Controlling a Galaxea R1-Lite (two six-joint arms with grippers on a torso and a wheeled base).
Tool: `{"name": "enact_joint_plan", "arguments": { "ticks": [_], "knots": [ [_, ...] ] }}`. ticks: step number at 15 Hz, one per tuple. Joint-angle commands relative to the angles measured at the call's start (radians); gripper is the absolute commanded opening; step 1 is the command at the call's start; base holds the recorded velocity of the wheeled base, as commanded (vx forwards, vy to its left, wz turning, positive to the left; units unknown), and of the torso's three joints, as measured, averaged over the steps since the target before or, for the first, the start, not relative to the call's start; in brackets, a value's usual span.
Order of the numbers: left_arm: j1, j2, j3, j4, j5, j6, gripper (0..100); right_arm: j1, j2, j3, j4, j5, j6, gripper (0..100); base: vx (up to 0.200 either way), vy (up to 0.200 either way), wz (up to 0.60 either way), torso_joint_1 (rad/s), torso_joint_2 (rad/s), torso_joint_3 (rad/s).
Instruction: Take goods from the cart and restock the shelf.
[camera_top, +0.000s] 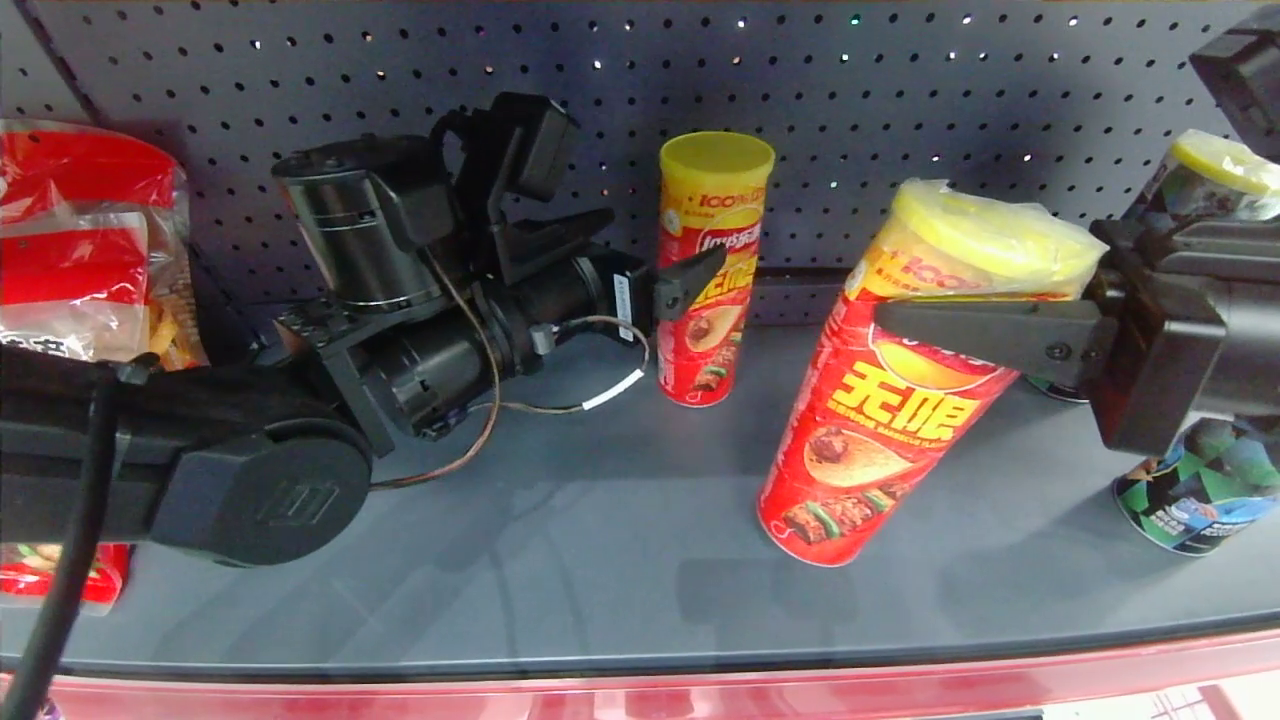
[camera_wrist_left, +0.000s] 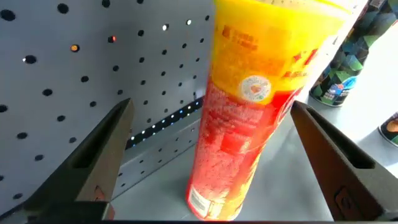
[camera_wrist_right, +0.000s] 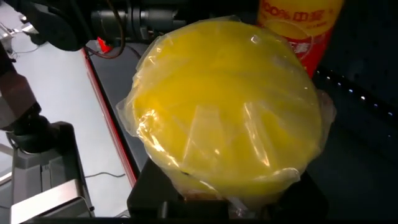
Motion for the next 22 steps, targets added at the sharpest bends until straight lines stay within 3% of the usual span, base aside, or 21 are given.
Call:
{"name": "enact_joint_plan", "arguments": {
  "ticks": [1,16,17,21,22],
  "knots": [
    [0.001,-0.019,0.003,0.000,-0.005,0.000,100,0.010,-0.002,-0.003,-0.001,0.000,0.000,0,0.000,0.000,0.00,0.000,0.00,0.000],
    [-0.048,0.132,-0.095,0.001,-0.017,-0.007,100,0.017,-0.013,-0.009,0.001,-0.003,0.001,0,0.000,0.000,0.00,0.000,0.00,0.000],
    [-0.048,0.135,-0.094,0.001,-0.017,-0.007,0,0.017,-0.013,-0.009,-0.001,-0.003,0.001,0,0.000,0.000,0.00,0.000,0.00,0.000],
    [-0.048,0.132,-0.087,0.000,-0.021,-0.007,0,0.015,-0.012,-0.004,0.001,-0.003,0.001,0,0.000,0.000,0.00,0.000,0.00,0.000],
    [-0.048,0.116,-0.077,-0.002,-0.059,-0.007,0,0.004,-0.010,-0.007,-0.001,-0.004,0.001,0,0.000,0.000,0.00,0.000,0.00,0.000]
  ]
}}
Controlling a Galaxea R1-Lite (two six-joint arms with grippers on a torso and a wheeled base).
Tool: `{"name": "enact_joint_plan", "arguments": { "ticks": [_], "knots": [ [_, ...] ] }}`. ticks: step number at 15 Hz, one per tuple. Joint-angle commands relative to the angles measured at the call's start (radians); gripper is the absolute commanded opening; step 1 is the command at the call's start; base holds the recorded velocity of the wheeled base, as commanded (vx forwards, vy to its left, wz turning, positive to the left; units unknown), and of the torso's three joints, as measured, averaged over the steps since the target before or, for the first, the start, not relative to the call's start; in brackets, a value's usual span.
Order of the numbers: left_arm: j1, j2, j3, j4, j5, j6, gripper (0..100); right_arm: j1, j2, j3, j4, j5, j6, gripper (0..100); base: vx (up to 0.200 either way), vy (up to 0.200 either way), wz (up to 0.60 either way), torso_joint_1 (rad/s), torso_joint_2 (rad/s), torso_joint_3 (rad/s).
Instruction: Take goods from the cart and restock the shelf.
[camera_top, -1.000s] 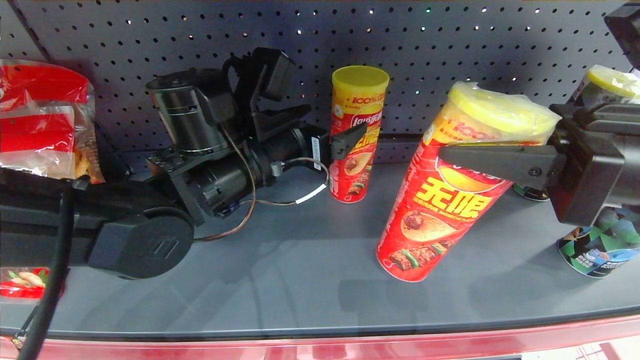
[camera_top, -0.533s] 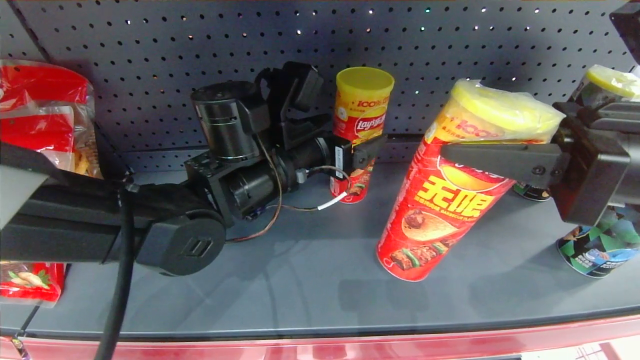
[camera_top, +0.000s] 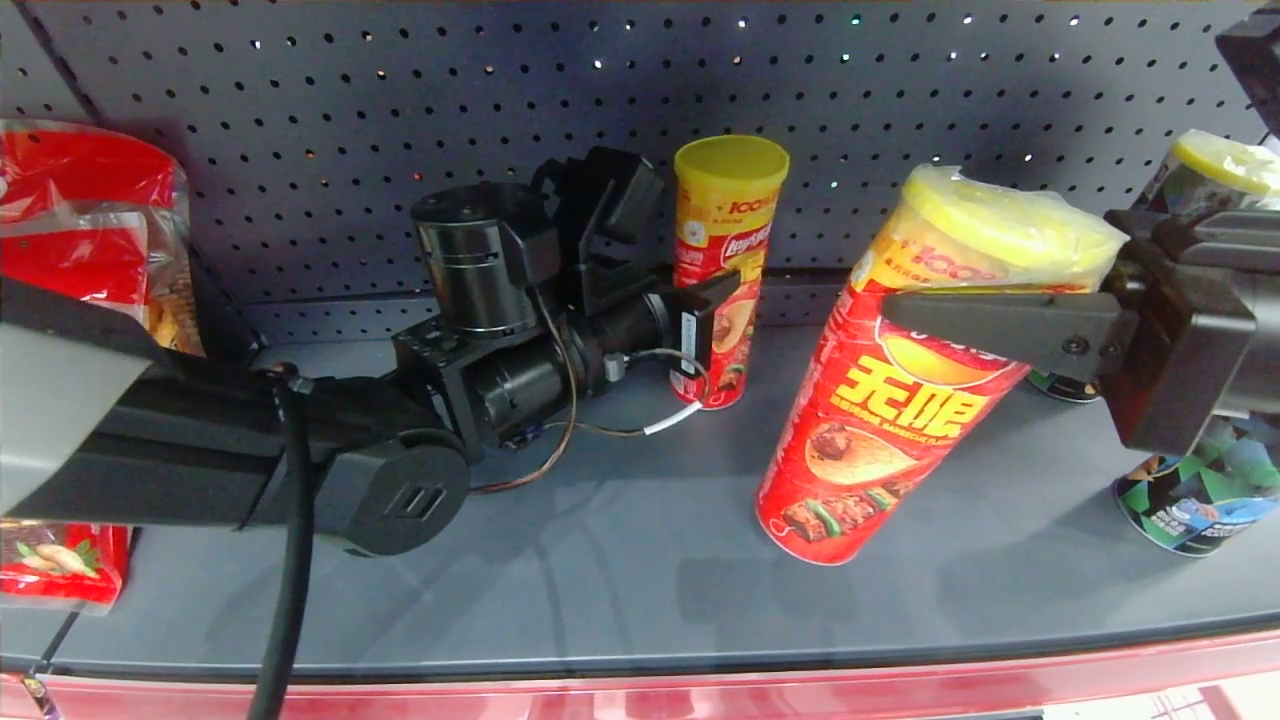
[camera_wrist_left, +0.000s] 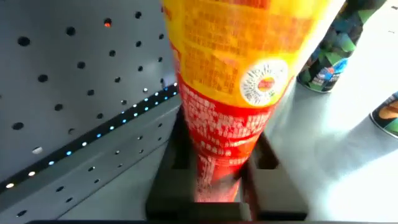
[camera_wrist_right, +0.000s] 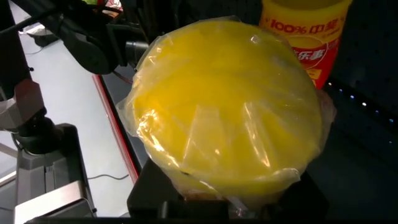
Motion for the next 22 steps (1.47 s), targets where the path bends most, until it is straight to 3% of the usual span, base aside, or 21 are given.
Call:
{"name": "enact_joint_plan", "arguments": {
  "ticks": [1,2,5,9,11,17,22],
  "knots": [
    [0.000,-0.039,0.027,-0.001,-0.032,0.001,0,-0.019,0.006,-0.004,-0.001,0.000,0.000,0,0.000,0.000,0.00,0.000,0.00,0.000],
    [-0.002,-0.062,0.052,-0.001,-0.038,0.003,0,-0.027,0.010,-0.007,-0.001,0.000,0.000,0,0.000,0.000,0.00,0.000,0.00,0.000],
    [-0.032,-0.232,0.236,-0.003,-0.059,0.001,0,-0.047,0.041,-0.021,-0.001,0.001,-0.002,0,0.000,0.000,0.00,0.000,0.00,0.000],
    [-0.031,-0.427,0.457,-0.001,-0.108,0.012,0,-0.102,0.067,-0.030,-0.002,0.004,-0.002,0,0.000,0.000,0.00,0.000,0.00,0.000],
    [-0.031,-0.516,0.561,-0.001,-0.179,0.050,0,-0.119,0.072,-0.039,-0.002,0.004,-0.002,0,0.000,0.000,0.00,0.000,0.00,0.000],
    [-0.062,-0.531,0.567,-0.003,-0.228,0.052,0,-0.134,0.136,-0.140,0.001,0.004,-0.002,0,0.000,0.000,0.00,0.000,0.00,0.000],
    [-0.106,-0.459,0.574,-0.003,-0.234,0.052,0,-0.130,0.170,-0.186,0.001,0.006,-0.002,0,0.000,0.000,0.00,0.000,0.00,0.000]
  ]
}}
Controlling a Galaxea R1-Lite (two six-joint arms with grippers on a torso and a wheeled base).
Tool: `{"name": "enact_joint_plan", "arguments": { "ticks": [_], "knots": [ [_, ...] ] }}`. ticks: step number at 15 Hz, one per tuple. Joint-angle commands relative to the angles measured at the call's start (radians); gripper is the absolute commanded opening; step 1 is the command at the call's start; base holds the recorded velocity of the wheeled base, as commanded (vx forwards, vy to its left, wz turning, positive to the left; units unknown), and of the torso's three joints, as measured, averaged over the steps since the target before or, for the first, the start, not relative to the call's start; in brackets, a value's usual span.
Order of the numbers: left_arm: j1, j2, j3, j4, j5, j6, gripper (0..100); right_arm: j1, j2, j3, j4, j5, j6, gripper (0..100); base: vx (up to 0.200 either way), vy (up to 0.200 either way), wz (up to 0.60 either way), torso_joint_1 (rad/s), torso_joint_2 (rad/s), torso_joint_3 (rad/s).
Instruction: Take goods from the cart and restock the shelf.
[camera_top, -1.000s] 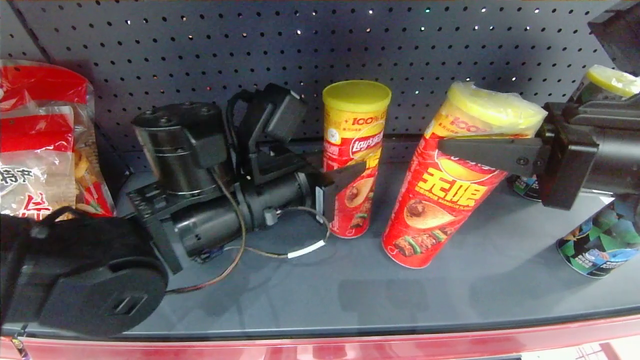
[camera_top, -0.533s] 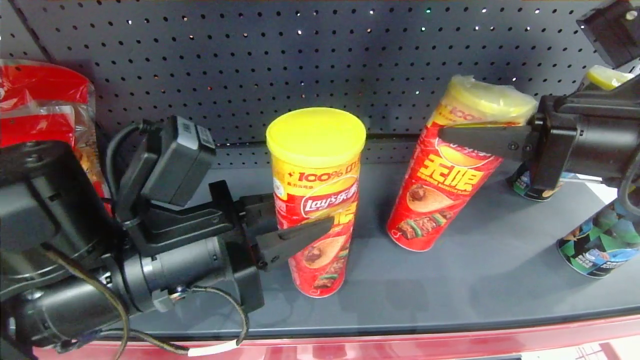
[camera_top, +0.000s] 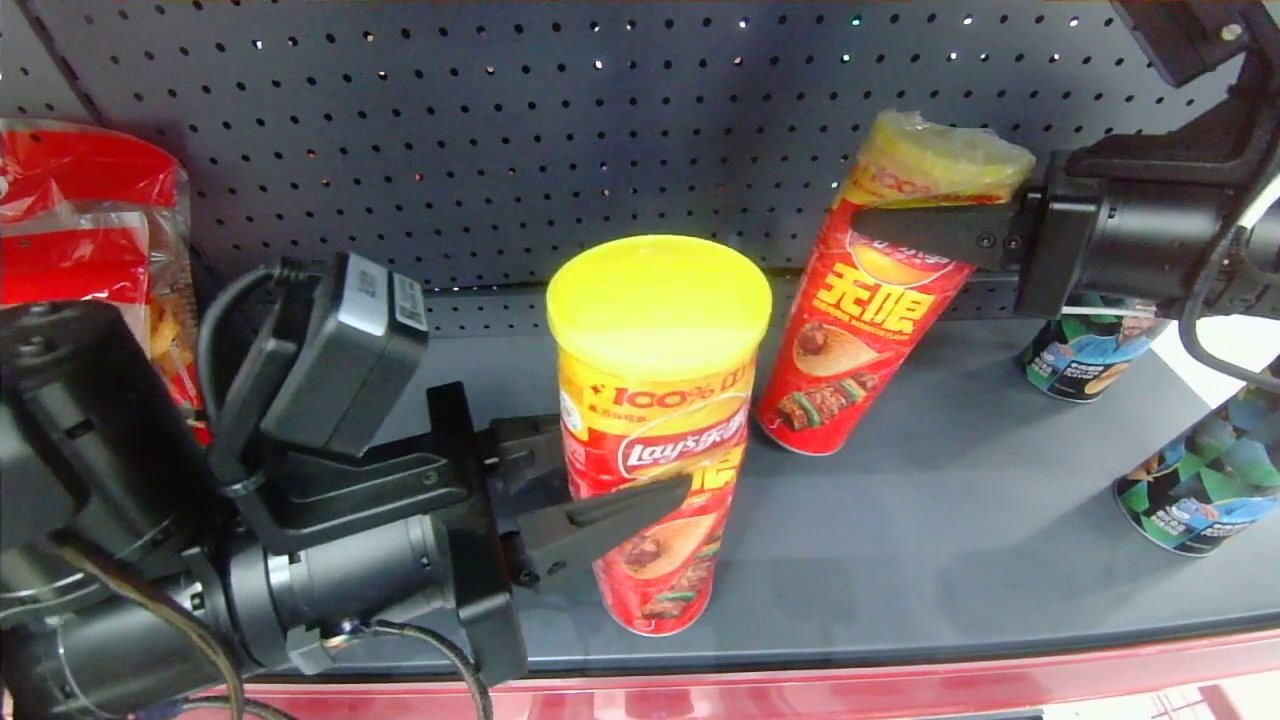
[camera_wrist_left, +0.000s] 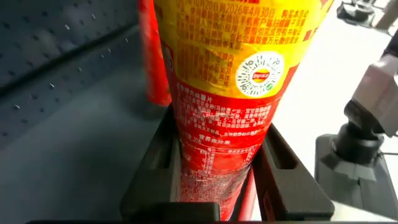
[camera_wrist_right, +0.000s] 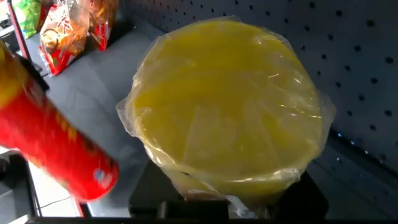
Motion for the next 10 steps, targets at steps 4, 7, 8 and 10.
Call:
{"name": "enact_joint_plan", "arguments": {
  "ticks": [4,7,8,10],
  "knots": [
    [-0.006,0.098,-0.009,0.000,0.002,0.003,0,-0.004,0.008,-0.003,-0.002,0.009,0.000,0,0.000,0.000,0.00,0.000,0.00,0.000],
    [0.011,0.124,-0.038,0.002,0.002,0.004,0,-0.005,0.012,0.000,-0.002,0.020,0.000,0,0.000,0.000,0.00,0.000,0.00,0.000],
    [0.019,0.136,-0.070,0.002,0.002,0.011,0,-0.005,0.013,0.001,-0.002,0.020,0.000,0,0.000,0.000,0.00,0.000,0.00,0.000],
    [0.031,0.153,-0.124,0.002,0.001,0.023,0,-0.005,0.015,0.001,-0.002,0.021,0.000,0,0.000,0.000,0.00,0.000,0.00,0.000]
  ]
}}
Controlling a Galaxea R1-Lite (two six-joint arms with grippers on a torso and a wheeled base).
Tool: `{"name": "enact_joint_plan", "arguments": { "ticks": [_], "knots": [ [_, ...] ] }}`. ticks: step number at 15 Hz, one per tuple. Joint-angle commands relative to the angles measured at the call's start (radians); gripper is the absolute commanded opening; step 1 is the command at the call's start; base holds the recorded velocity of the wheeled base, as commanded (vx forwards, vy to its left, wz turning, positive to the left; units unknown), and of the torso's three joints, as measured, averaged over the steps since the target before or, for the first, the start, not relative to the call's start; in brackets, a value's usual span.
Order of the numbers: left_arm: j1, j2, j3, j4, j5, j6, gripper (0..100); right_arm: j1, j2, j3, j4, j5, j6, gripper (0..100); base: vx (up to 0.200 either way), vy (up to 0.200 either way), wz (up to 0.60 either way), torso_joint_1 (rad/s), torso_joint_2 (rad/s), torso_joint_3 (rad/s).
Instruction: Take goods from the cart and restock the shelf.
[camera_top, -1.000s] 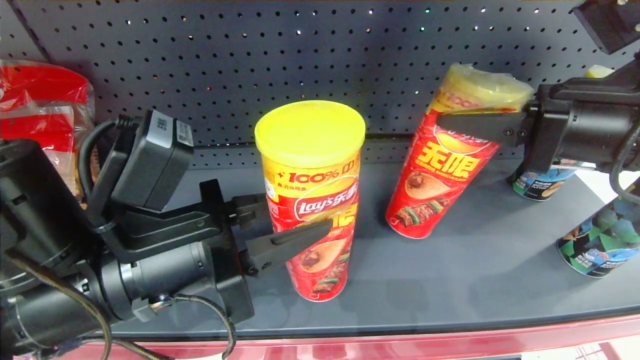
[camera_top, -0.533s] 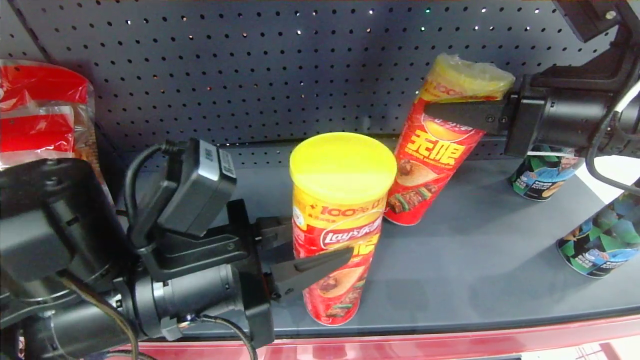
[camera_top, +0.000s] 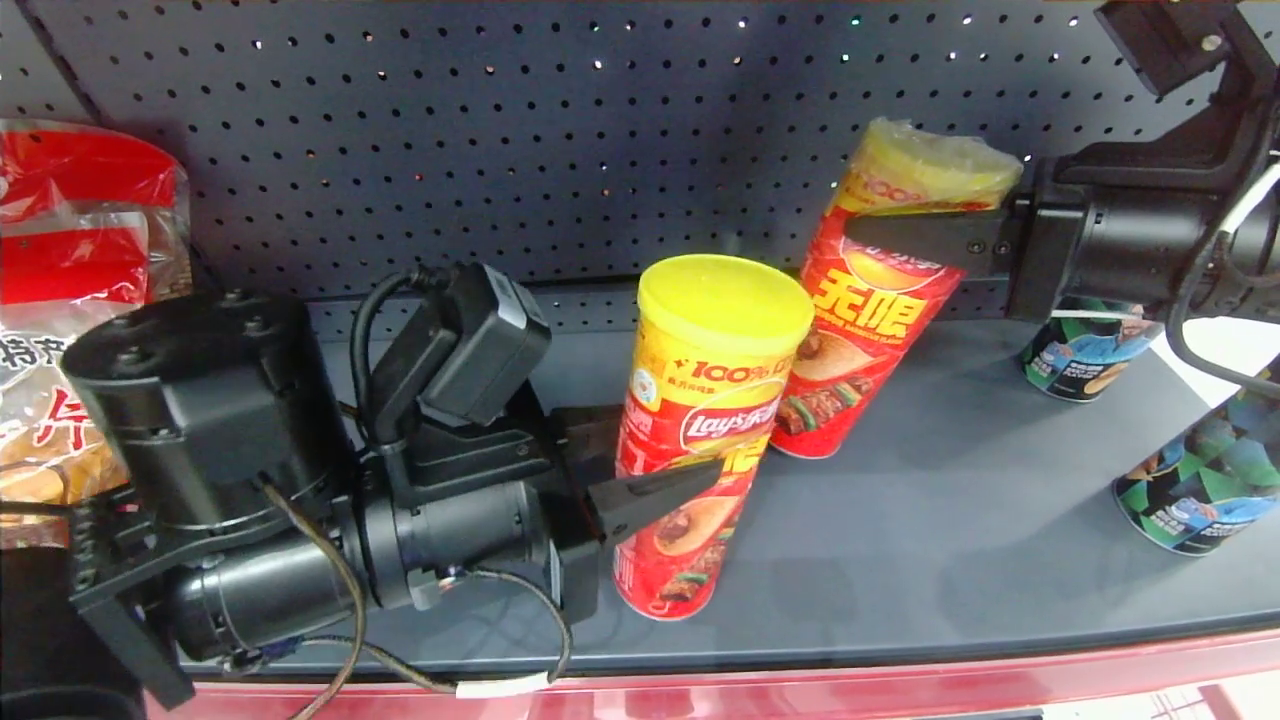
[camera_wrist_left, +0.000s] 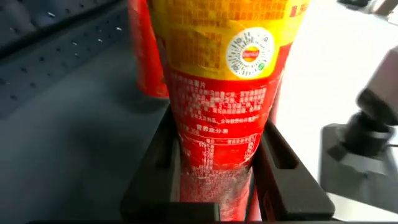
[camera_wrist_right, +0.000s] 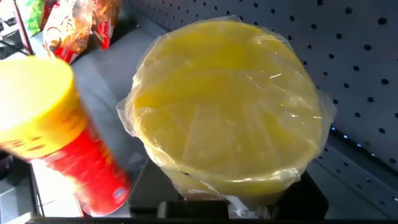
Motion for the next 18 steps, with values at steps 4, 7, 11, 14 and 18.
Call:
{"name": "enact_joint_plan", "arguments": {
  "ticks": [4,7,11,14,18],
  "knots": [
    [0.008,0.018,-0.032,-0.007,-0.002,0.002,0,0.000,0.003,0.001,-0.001,0.001,0.000,0,0.000,0.000,0.00,0.000,0.00,0.000],
    [0.003,-0.002,0.005,-0.005,-0.003,0.004,0,0.000,0.006,-0.001,-0.001,-0.001,0.000,0,0.000,0.000,0.00,0.000,0.00,0.000],
    [-0.011,-0.010,0.037,-0.005,-0.005,0.004,0,0.000,0.005,-0.001,-0.001,-0.001,0.000,0,0.000,0.000,0.00,0.000,0.00,0.000],
    [-0.011,-0.019,0.071,-0.007,-0.005,0.004,0,0.000,0.006,-0.004,-0.001,-0.001,0.000,0,0.000,0.000,0.00,0.000,0.00,0.000],
    [-0.009,-0.037,0.135,-0.005,-0.003,0.004,0,0.000,0.006,-0.004,-0.001,0.001,0.000,0,0.000,0.000,0.00,0.000,0.00,0.000]
  ]
}}
